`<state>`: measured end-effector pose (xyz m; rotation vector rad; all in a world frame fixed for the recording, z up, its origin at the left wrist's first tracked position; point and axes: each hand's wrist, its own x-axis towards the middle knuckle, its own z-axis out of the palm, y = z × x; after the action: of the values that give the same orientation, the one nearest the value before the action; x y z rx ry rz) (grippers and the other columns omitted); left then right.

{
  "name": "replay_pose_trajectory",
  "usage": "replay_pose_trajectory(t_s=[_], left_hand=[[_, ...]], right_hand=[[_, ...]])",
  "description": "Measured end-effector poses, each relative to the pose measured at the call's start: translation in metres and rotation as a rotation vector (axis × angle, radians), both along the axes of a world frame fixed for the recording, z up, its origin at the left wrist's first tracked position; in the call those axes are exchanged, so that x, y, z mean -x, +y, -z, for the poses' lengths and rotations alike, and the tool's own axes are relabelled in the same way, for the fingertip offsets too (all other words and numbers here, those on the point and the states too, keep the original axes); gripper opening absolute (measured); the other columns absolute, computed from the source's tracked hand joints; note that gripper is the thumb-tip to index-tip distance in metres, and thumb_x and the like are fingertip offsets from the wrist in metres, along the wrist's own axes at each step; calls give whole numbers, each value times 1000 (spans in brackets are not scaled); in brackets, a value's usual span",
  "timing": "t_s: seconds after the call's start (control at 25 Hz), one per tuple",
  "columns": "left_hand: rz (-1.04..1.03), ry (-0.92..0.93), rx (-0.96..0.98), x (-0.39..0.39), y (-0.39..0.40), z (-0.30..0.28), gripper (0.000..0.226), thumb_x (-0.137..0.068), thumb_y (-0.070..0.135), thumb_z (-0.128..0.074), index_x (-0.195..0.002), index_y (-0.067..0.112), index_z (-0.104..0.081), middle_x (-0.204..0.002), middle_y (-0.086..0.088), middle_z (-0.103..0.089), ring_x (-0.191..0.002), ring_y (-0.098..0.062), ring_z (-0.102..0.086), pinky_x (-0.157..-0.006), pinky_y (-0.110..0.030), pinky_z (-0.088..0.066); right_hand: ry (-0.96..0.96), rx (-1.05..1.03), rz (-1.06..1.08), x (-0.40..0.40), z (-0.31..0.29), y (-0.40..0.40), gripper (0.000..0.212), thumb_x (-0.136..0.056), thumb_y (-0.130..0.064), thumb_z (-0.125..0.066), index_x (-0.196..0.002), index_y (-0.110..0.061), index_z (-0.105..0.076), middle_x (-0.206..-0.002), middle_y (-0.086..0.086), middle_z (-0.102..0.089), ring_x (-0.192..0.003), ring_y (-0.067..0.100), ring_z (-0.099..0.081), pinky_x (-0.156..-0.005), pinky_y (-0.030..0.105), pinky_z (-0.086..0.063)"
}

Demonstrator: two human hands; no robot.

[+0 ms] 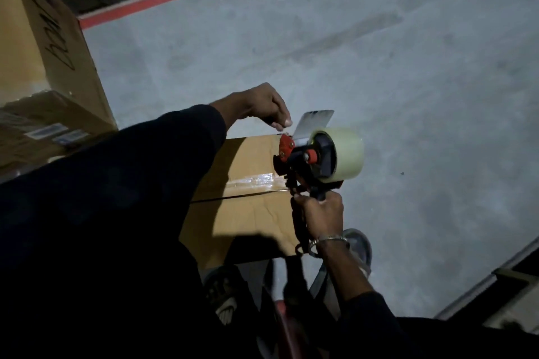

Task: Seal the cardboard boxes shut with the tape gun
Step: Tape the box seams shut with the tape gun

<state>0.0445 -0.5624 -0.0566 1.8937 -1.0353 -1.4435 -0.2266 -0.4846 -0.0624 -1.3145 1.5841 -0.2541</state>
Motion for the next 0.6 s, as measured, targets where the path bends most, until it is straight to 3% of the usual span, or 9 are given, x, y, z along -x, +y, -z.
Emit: replay_pose_trajectory(t_s=[0.16, 0.28, 0.4, 0.48, 0.6], left_hand=[[138, -54, -1, 5, -4, 9, 21, -84, -21, -65, -99, -13, -76, -87, -23, -76, -65, -16, -74, -63, -22, -59], [160, -63, 25, 9, -3, 10, 18, -85, -15, -70, -100, -9, -78, -86, -18, -77, -67, -15, -75, -65, -22, -60], [142, -91, 73, 3, -3, 12, 14, -84, -6, -79, -97, -3, -81, -90, -18, -79, -77, -19, -77, -72, -25, -63], [171, -97, 73, 7, -3, 11, 12, -83, -2, -83, -94, 2, -83, -90, -14, -79, -82, -19, -77, -73, -23, -61], [200, -162, 108, 8, -5, 11, 12, -82, -2, -81, -89, 8, -83, -83, -7, -79, -73, -9, -74, -72, -24, -60]], right_hand=[[138, 67, 33, 0, -9, 26, 17, -73, -12, -74, -64, -7, -61, -56, 1, -58, -57, 24, -54, -55, 32, -40], [159, 64, 85, -4, -13, 32, 15, -72, -18, -70, -69, -5, -63, -62, 6, -63, -67, 35, -58, -59, 34, -41], [211, 95, 83, 3, -18, 43, 29, -64, -31, -58, -73, -5, -64, -66, 9, -60, -72, 38, -53, -64, 32, -34], [240, 113, 71, 6, -19, 50, 22, -72, -27, -63, -76, -5, -66, -69, 9, -63, -78, 39, -58, -66, 32, -32], [244, 160, 40, 6, -18, 55, 21, -72, -28, -63, -75, -8, -66, -75, 14, -69, -80, 40, -62, -65, 32, -35]])
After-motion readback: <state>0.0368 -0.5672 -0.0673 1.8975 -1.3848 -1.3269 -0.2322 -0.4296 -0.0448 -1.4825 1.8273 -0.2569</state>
